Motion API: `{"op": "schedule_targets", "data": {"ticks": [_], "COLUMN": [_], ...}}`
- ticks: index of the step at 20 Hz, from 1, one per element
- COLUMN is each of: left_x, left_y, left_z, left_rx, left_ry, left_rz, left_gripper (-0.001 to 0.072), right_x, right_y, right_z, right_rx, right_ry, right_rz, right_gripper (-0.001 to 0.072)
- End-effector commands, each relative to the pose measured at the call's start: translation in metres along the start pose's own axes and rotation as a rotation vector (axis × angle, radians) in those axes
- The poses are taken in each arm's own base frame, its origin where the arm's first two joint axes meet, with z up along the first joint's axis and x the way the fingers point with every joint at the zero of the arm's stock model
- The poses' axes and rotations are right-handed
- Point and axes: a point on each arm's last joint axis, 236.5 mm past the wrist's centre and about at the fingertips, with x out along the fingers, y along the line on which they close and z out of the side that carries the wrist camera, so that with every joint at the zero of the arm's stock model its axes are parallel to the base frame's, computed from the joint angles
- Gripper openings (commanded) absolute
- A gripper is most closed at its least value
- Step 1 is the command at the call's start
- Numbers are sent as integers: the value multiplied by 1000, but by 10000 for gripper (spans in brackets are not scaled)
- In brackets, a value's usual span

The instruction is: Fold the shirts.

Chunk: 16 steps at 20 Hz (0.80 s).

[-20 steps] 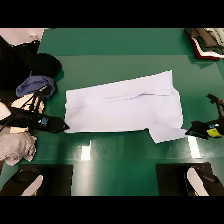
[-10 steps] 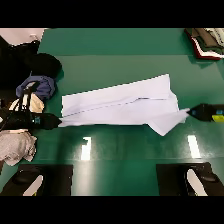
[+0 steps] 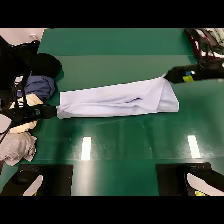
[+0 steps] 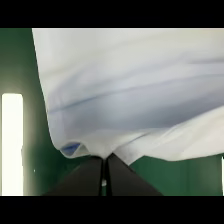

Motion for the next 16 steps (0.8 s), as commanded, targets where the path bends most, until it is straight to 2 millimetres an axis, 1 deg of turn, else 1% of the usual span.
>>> {"op": "schedule_targets", "data": {"ticks": [1,3,6,8,10,12,13,15,16], "left_x": [6,18,48,63,75,85,88,93,94], "left_y": [7,9,15,18,20,23,24,29,32], "left_z": [34,37,38,43,46,45,44,41,40], "left_rx": [-15,-45,-60,-103,-131,-131,-131,-102,-76], "left_ry": [-158,-158,-140,-154,-159,-147,-141,-129,-124], "left_rz": [17,20,32,34,36,44,47,68,84], "left_gripper": [24,24,24,24,24,24,24,24,24], "right_x": [30,40,52,60,70,83,88,89,87], "right_y": [-5,-9,-15,-20,-24,-28,-28,-25,-25], "right_z": [45,62,82,91,93,83,74,52,36], "right_rx": [-33,-42,-47,-49,-45,-37,-34,-30,-27], "right_ry": [-64,-88,-135,-159,-159,-118,-80,7,70], "right_rz": [-18,-22,-32,-39,-43,-40,-35,-20,-14], "right_gripper": [14,14,14,14,14,14,14,14,14]}}
